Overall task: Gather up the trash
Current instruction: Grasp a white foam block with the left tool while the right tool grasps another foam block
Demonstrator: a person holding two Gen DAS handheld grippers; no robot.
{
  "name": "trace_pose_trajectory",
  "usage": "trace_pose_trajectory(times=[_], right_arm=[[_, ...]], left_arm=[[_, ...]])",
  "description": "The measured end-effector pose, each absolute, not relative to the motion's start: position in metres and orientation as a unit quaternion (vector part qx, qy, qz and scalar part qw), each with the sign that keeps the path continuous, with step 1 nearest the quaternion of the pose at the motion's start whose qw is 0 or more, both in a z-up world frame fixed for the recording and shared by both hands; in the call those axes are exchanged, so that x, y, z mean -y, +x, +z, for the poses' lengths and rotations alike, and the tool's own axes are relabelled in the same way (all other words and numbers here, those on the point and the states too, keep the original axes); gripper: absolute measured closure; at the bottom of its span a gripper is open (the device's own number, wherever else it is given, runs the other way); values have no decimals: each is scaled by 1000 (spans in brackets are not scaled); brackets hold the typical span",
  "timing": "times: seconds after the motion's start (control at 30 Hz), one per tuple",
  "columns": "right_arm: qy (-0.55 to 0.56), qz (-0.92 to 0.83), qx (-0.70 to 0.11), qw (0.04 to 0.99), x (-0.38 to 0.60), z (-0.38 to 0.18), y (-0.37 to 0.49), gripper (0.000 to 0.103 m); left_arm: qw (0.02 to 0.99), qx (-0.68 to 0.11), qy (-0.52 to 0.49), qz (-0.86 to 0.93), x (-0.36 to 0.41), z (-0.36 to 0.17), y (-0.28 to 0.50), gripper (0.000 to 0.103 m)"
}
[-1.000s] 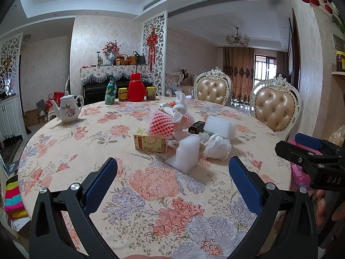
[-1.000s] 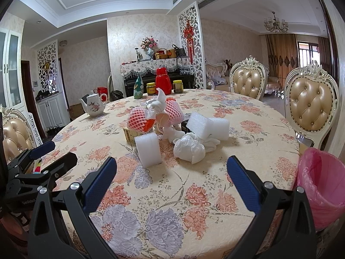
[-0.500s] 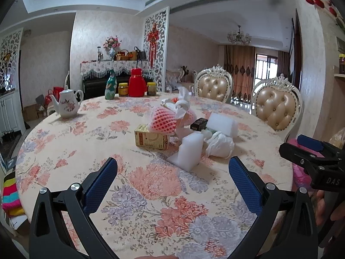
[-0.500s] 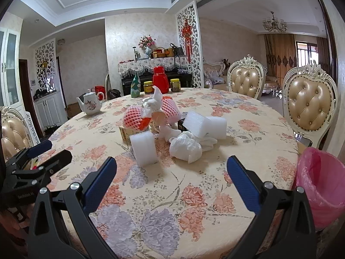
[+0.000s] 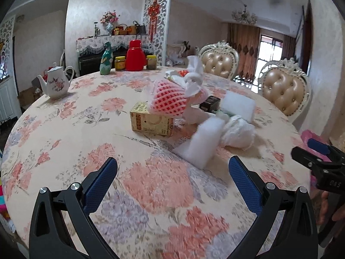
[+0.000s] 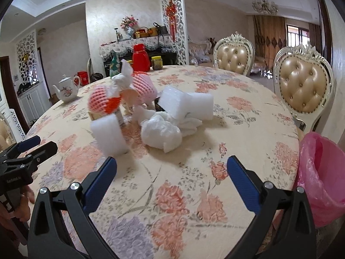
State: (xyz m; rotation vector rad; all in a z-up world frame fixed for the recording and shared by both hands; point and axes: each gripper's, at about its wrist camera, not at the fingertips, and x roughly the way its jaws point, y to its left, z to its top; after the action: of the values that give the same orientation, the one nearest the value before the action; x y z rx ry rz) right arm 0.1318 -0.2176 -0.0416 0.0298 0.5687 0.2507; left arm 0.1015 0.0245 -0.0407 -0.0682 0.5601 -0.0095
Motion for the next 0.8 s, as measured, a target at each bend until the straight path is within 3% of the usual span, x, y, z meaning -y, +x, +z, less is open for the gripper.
trace_pose_trajectory(times=[0.6, 0.63, 0.73, 0.8], right_arm=[[26, 109, -301, 947, 236, -43, 194, 4], [26, 111, -301, 947, 236, -43, 197, 4], [34, 121, -306, 944, 235, -42, 213, 4], [47, 133, -310, 940, 234, -42, 226, 4]], left_arm=[[936, -343, 55, -65, 33, -67, 208, 6], [935, -344, 56, -70, 34, -69, 209, 8], [933, -344, 68, -80, 37, -73, 210, 34], [932, -345, 58, -93, 34, -74, 208, 44]])
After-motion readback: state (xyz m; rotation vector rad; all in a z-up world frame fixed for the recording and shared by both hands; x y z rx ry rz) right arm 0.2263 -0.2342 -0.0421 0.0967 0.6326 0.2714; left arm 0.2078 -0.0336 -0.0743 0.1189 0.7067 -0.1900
